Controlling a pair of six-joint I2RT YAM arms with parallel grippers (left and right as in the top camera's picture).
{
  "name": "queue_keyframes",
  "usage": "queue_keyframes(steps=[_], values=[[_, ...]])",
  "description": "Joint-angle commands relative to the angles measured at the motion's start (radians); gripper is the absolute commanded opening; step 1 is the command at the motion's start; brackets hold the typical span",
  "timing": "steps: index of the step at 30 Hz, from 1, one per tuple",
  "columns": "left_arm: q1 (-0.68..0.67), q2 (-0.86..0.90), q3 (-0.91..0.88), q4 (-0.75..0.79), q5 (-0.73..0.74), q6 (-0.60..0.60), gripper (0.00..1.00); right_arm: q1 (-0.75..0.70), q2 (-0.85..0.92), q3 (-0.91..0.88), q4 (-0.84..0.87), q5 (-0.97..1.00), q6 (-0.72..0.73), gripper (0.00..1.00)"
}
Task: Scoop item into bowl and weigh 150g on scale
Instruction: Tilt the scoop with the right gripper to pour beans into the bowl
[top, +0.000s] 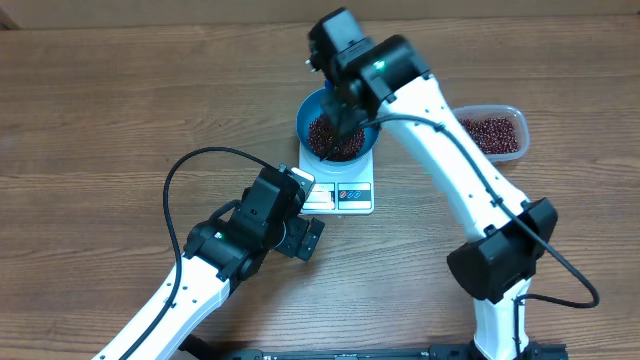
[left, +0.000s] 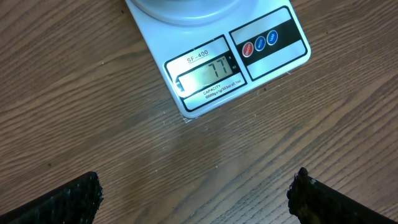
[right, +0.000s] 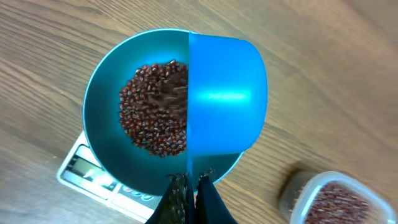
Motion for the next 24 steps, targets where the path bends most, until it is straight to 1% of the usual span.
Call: queue_keyframes(steps=[1,4,8,17,18,24], values=[[0.006,0.002,0.023,0.000,0.008,0.011,1.00,0.060,-0.042,0.033,0.001,0.217,0.042,0.04],[0.006,0.002,0.023,0.000,0.008,0.011,1.00,0.091,-0.042,0.033,-0.005,0.318,0.065,0.04],[0.006,0.002,0.023,0.000,0.008,0.011,1.00,0.108,-0.042,0.033,-0.008,0.332,0.068,0.04],[0.006,0.002,0.023,0.000,0.008,0.011,1.00,0.104,-0.044,0.033,-0.008,0.209,0.068,0.04],[0.006,0.002,0.023,0.000,0.008,0.011,0.99,0.094,-0.048,0.033,-0.008,0.160,0.067,0.04],[0.006,0.002,0.023,0.000,0.008,0.011,1.00,0.037,-0.086,0.033,-0.011,0.054,0.063,0.04]])
